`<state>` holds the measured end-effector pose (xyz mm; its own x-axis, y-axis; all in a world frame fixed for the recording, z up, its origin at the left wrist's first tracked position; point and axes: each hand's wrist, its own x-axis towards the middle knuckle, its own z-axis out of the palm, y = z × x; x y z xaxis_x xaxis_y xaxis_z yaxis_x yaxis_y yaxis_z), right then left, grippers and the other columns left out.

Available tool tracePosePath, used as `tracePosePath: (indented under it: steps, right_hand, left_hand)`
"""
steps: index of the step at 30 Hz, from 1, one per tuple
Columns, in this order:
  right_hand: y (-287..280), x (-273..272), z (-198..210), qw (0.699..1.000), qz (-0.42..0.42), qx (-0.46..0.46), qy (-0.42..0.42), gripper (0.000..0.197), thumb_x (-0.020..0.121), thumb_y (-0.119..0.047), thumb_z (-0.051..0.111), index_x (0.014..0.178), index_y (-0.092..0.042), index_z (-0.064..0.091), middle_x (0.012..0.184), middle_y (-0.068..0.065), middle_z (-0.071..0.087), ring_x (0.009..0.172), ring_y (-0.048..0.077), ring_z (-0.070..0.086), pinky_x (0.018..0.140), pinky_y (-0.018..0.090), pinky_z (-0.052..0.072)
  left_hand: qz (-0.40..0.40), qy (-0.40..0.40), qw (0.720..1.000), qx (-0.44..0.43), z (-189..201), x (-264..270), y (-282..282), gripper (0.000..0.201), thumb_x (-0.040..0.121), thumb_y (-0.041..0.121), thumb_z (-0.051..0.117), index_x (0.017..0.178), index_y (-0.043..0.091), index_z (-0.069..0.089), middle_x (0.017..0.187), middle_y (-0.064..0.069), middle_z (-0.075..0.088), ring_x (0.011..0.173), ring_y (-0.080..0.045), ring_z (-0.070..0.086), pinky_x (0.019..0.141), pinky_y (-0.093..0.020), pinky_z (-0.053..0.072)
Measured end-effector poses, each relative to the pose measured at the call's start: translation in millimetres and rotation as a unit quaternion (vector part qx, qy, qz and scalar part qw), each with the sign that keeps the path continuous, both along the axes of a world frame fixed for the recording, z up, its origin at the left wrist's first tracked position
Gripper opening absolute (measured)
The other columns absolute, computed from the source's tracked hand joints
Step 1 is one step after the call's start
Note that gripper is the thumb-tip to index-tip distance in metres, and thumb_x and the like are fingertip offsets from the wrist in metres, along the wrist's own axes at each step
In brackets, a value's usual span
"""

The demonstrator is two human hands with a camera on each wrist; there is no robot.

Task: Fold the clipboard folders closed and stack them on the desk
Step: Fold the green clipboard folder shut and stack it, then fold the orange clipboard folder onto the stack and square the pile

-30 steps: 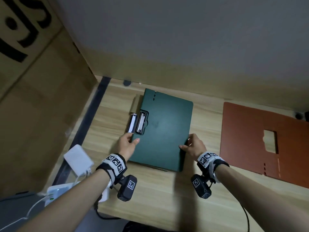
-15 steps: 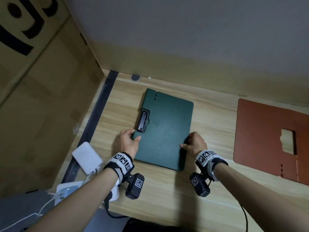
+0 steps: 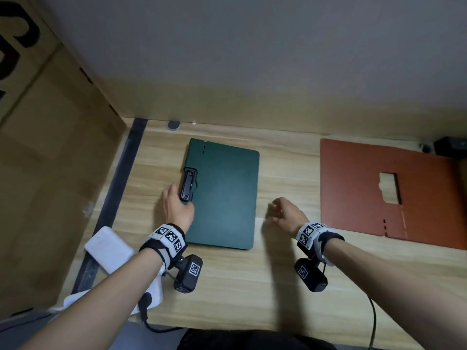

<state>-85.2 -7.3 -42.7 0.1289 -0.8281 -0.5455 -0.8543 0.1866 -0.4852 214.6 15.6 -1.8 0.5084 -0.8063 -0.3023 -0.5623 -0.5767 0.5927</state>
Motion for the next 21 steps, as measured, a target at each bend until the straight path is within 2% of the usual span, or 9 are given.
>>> tracePosePath:
  steps: [3, 5, 7, 11, 12, 14, 16, 19, 21]
  right_hand:
    - [12.3, -52.9, 6.8, 0.998, -0.06, 0.001, 0.001, 0.042, 0.087, -0.016, 0.067, 0.125, -0.013, 0.049, 0.12, 0.003, 0.064, 0.111, 0.021, 0.061, 0.1, 0.035, 0.047]
    - [20.6, -89.7, 5.2, 0.994, -0.111, -0.007, 0.006, 0.038, 0.086, -0.015, 0.066, 0.122, -0.013, 0.052, 0.118, 0.004, 0.065, 0.109, 0.021, 0.062, 0.1, 0.037, 0.048]
    - [29.8, -121.9, 6.1, 0.99, -0.133, -0.032, 0.039, 0.039, 0.086, -0.019, 0.064, 0.122, -0.013, 0.051, 0.121, 0.01, 0.062, 0.107, 0.026, 0.062, 0.099, 0.042, 0.049]
    - [50.3, -172.3, 15.3, 0.985, -0.123, -0.071, 0.1, 0.046, 0.089, -0.016, 0.059, 0.133, -0.01, 0.048, 0.138, 0.013, 0.05, 0.122, 0.033, 0.053, 0.106, 0.043, 0.042]
    - [55.3, -182.4, 15.2, 0.985, -0.115, -0.071, 0.11, 0.043, 0.089, -0.016, 0.057, 0.131, -0.009, 0.049, 0.138, 0.014, 0.05, 0.122, 0.034, 0.052, 0.104, 0.043, 0.042]
    - [66.1, -199.6, 14.3, 0.987, -0.094, -0.06, 0.117, 0.03, 0.086, -0.013, 0.052, 0.116, -0.009, 0.052, 0.121, 0.014, 0.055, 0.112, 0.034, 0.054, 0.095, 0.042, 0.045]
    - [77.8, -212.6, 12.0, 0.99, -0.065, -0.034, 0.123, 0.028, 0.08, -0.015, 0.054, 0.107, -0.01, 0.049, 0.118, 0.013, 0.053, 0.112, 0.034, 0.052, 0.094, 0.043, 0.045]
    - [95.3, -224.0, 2.4, 0.987, 0.016, -0.012, 0.161, 0.059, 0.079, -0.028, 0.056, 0.132, -0.009, 0.038, 0.148, 0.014, 0.035, 0.136, 0.033, 0.034, 0.11, 0.044, 0.035]
    - [106.9, -223.2, -1.9, 0.984, 0.044, -0.017, 0.174, 0.075, 0.081, -0.035, 0.053, 0.146, -0.011, 0.026, 0.159, 0.011, 0.022, 0.145, 0.03, 0.021, 0.118, 0.045, 0.023]
  left_hand:
    - [-0.018, 0.067, 0.996, -0.062, 2.6, -37.9, 1.0, 0.065, 0.085, -0.001, 0.057, 0.145, 0.018, 0.041, 0.149, -0.005, 0.041, 0.135, -0.025, 0.045, 0.111, -0.04, 0.039]
    - [-0.054, 0.125, 0.99, -0.039, -0.5, -66.2, 2.1, 0.062, 0.086, -0.002, 0.055, 0.144, 0.018, 0.044, 0.145, -0.005, 0.047, 0.132, -0.022, 0.048, 0.105, -0.035, 0.043]
    - [-0.084, 0.181, 0.98, 0.002, -2.4, -95.3, 3.7, 0.058, 0.089, -0.003, 0.052, 0.143, 0.014, 0.043, 0.143, -0.006, 0.05, 0.127, -0.02, 0.053, 0.093, -0.027, 0.044]
    - [-0.134, 0.222, 0.964, 0.053, -3.5, -149.9, 9.1, 0.053, 0.088, -0.001, 0.049, 0.14, 0.012, 0.046, 0.136, -0.006, 0.057, 0.109, -0.017, 0.059, 0.087, -0.022, 0.041]
    - [-0.143, 0.224, 0.962, 0.063, -4.4, -162.0, 10.5, 0.054, 0.087, -0.002, 0.049, 0.139, 0.011, 0.047, 0.134, -0.005, 0.058, 0.104, -0.016, 0.058, 0.084, -0.022, 0.043]
    - [-0.156, 0.232, 0.957, 0.08, -6.0, -184.8, 14.1, 0.053, 0.088, -0.002, 0.049, 0.139, 0.011, 0.047, 0.13, -0.004, 0.059, 0.098, -0.018, 0.059, 0.074, -0.021, 0.046]
    - [-0.162, 0.239, 0.953, 0.091, -7.0, -204.8, 18.2, 0.05, 0.089, -0.002, 0.051, 0.137, 0.01, 0.047, 0.127, -0.005, 0.061, 0.098, -0.019, 0.06, 0.078, -0.025, 0.049]
    - [-0.17, 0.236, 0.95, 0.114, -11.0, -227.3, 26.2, 0.047, 0.087, 0.001, 0.053, 0.133, 0.012, 0.051, 0.123, -0.005, 0.064, 0.102, -0.023, 0.063, 0.094, -0.036, 0.052]
    - [-0.18, 0.233, 0.946, 0.134, -15.9, -239.1, 32.2, 0.046, 0.087, 0.004, 0.055, 0.132, 0.013, 0.053, 0.119, -0.003, 0.066, 0.1, -0.023, 0.065, 0.095, -0.037, 0.052]
